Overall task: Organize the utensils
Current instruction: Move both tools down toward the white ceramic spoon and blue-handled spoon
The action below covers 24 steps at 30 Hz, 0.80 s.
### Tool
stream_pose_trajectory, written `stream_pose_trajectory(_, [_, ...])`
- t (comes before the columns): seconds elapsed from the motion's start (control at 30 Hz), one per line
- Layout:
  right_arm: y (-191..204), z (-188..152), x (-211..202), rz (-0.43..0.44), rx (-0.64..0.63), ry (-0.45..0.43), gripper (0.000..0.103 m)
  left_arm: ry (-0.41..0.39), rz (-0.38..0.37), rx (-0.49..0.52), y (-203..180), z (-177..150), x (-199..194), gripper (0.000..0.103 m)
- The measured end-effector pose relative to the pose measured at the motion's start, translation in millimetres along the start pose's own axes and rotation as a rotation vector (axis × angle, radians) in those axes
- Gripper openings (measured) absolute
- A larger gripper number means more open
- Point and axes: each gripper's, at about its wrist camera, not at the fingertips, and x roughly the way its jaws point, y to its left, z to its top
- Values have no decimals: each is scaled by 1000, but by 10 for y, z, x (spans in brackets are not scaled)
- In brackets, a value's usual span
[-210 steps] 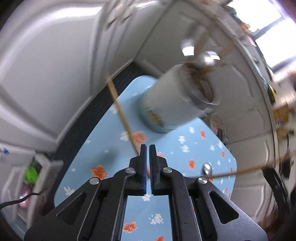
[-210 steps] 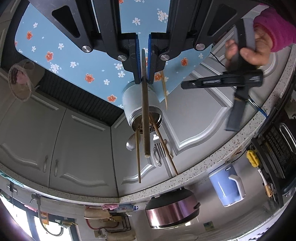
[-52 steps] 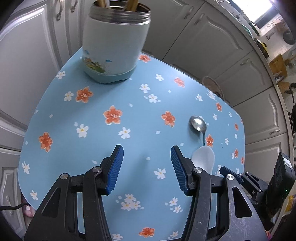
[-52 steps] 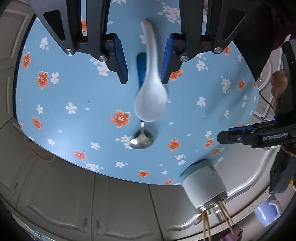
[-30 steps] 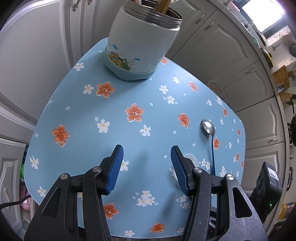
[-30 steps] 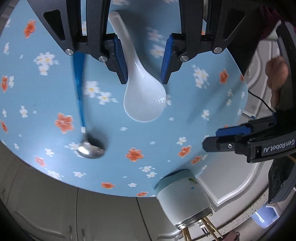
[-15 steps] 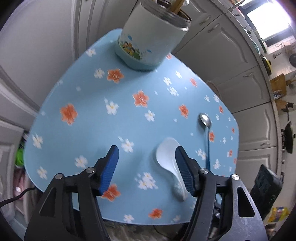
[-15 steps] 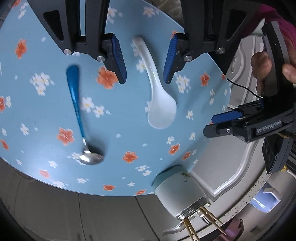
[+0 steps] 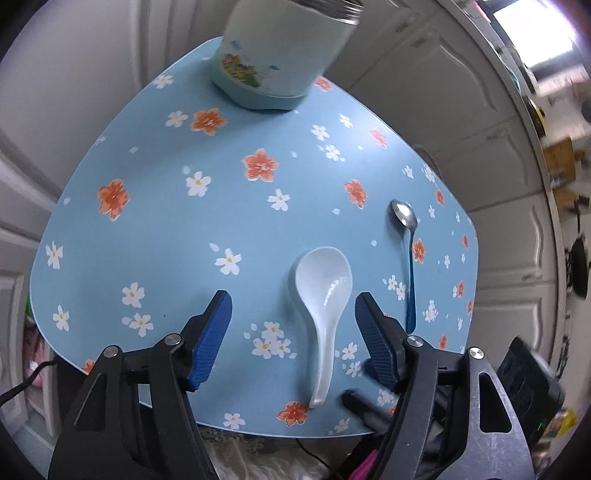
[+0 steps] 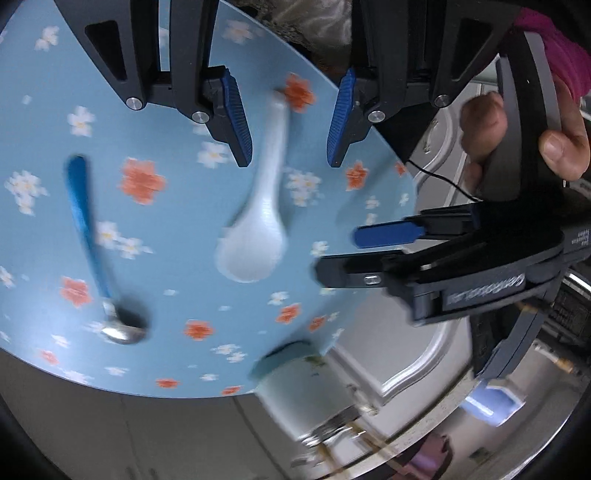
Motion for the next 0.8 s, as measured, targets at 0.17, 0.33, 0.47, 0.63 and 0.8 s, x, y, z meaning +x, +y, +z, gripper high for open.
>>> stream_pose_trajectory(0.17, [-349,184,-410,-153,43,-84,41,3,38,68,-243,-33,107,70])
stream_pose_trajectory(0.33, [-551,638,-499,-292,12,-107,42,-8,98,88,-428,-58,219,70])
stream_pose_trajectory(0.47, [-648,959,-323,-313,-14,-76,42,-14,156,92,-480,-95,305,70])
stream_pose_trajectory(0.63, [-685,1272,-86,-313,-33,-20,42,-5,176,80,-469,-117,360,70])
stream_pose_trajectory(0.8, [-647,1342,-83,-294,-33,-19,45,2,200,78,-540,-97,469,70])
